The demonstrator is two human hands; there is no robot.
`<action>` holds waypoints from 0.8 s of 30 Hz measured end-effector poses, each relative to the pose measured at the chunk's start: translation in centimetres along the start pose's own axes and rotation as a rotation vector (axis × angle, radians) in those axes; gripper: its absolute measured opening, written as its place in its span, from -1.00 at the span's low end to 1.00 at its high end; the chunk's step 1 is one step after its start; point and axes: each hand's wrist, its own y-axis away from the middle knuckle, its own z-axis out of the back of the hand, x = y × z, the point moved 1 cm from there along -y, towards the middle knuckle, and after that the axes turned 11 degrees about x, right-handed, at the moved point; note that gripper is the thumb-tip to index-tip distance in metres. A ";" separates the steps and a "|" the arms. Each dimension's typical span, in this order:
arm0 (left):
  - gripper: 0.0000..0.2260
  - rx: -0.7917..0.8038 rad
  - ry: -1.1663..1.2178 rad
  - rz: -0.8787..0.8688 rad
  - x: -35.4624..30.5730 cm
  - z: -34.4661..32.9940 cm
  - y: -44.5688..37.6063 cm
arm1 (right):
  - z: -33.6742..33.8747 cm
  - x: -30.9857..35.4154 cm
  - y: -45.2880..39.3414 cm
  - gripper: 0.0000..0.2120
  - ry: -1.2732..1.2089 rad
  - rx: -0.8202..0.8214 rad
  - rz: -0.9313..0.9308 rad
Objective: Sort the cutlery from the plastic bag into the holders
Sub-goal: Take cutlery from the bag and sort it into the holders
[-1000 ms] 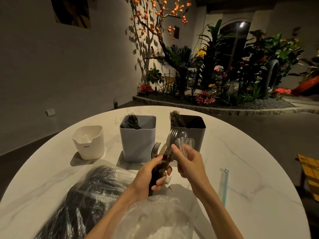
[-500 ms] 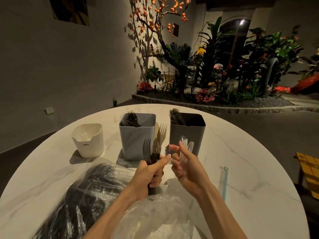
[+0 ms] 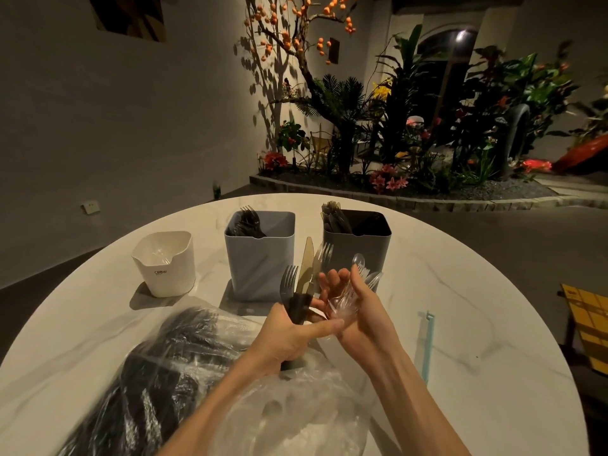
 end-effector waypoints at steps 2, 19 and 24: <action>-0.50 0.004 -0.037 0.035 0.4 0.2 -0.2 | -0.1 0.1 0.2 -0.70 0.001 0.005 -0.023; -0.58 0.125 0.141 -0.023 0.4 0.3 0.1 | 0.5 -0.9 0.2 -0.61 0.248 0.028 -0.116; -0.68 0.046 0.357 -0.010 0.2 0.9 0.1 | 0.8 0.1 0.1 -0.49 0.074 0.037 -0.086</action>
